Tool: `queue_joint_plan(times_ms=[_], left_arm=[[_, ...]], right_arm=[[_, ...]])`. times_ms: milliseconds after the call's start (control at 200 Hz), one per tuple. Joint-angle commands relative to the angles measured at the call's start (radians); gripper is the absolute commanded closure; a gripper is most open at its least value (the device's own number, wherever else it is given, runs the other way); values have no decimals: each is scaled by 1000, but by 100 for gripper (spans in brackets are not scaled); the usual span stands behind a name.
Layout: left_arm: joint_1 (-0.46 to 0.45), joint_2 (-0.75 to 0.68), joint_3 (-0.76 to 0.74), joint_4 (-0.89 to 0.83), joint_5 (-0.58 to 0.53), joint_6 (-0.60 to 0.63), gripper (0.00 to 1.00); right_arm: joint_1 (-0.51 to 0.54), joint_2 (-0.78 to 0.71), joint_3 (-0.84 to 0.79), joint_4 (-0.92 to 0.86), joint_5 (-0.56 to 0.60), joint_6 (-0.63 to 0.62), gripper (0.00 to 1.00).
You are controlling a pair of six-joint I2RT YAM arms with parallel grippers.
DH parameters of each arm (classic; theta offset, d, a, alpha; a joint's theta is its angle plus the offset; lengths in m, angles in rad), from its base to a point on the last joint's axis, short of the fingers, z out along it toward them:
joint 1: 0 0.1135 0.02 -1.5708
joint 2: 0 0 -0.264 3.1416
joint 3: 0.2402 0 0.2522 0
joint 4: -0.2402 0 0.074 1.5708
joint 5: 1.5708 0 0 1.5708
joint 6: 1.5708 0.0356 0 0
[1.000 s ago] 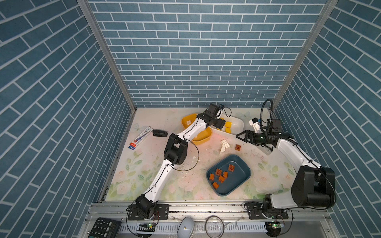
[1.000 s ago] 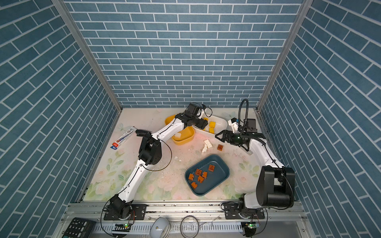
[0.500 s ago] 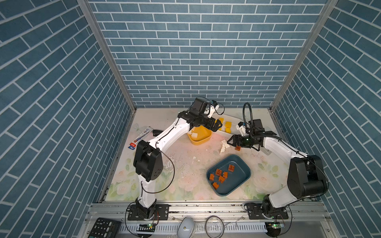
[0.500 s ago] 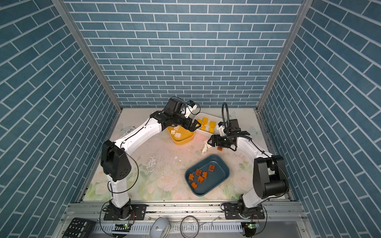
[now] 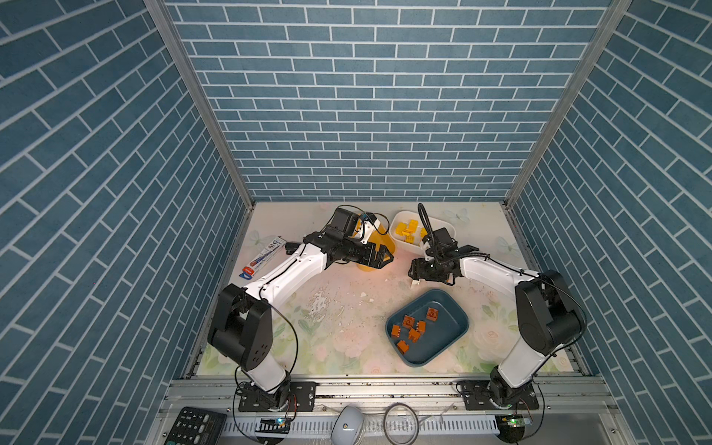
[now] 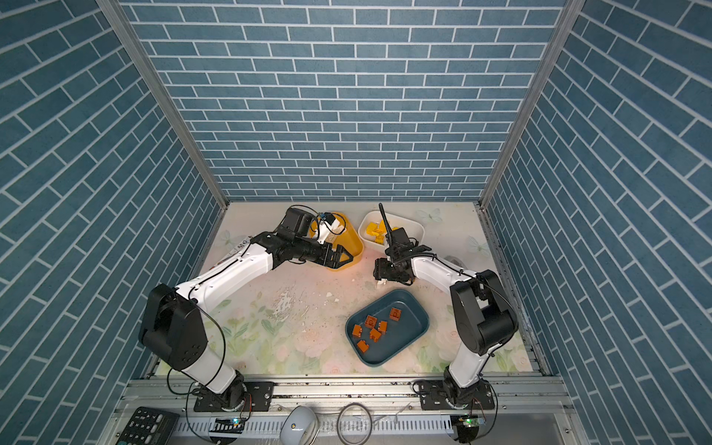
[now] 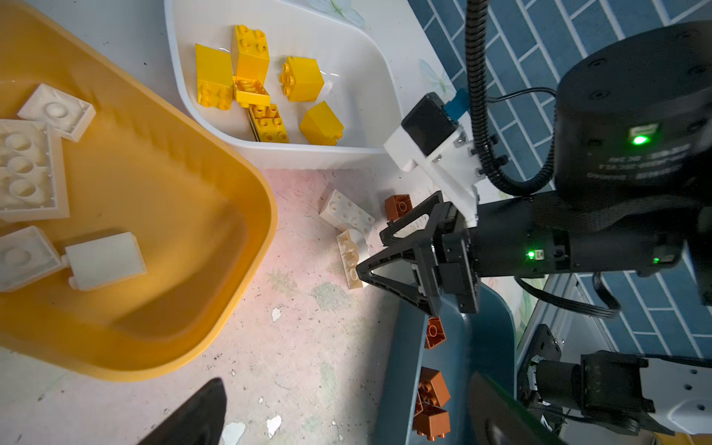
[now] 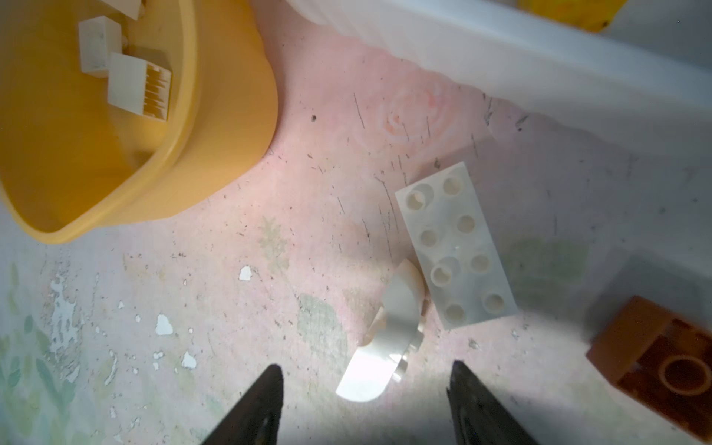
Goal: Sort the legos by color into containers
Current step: 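Grasp the curved white brick with the right gripper while the left arm holds still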
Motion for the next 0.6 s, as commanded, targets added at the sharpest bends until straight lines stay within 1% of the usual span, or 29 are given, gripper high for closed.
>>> queue_joint_plan(times_ms=[0, 45, 85, 300, 360, 525, 595], left_arm=[[9, -28, -20, 29, 7, -23, 0], [11, -31, -25, 29, 0, -28, 0], [13, -34, -27, 30, -2, -31, 0], [21, -36, -29, 22, -8, -35, 0], [23, -39, -33, 24, -7, -36, 1], [23, -41, -40, 27, -6, -39, 0], [25, -43, -41, 25, -5, -39, 0]], right_arm=[[12, 37, 30, -33, 76, 60, 37], [16, 52, 45, -45, 77, 54, 39], [18, 65, 55, -53, 107, 51, 41], [41, 118, 73, -59, 129, 48, 50], [45, 129, 78, -61, 135, 46, 52], [59, 156, 96, -74, 144, 40, 60], [66, 155, 95, -80, 161, 37, 69]])
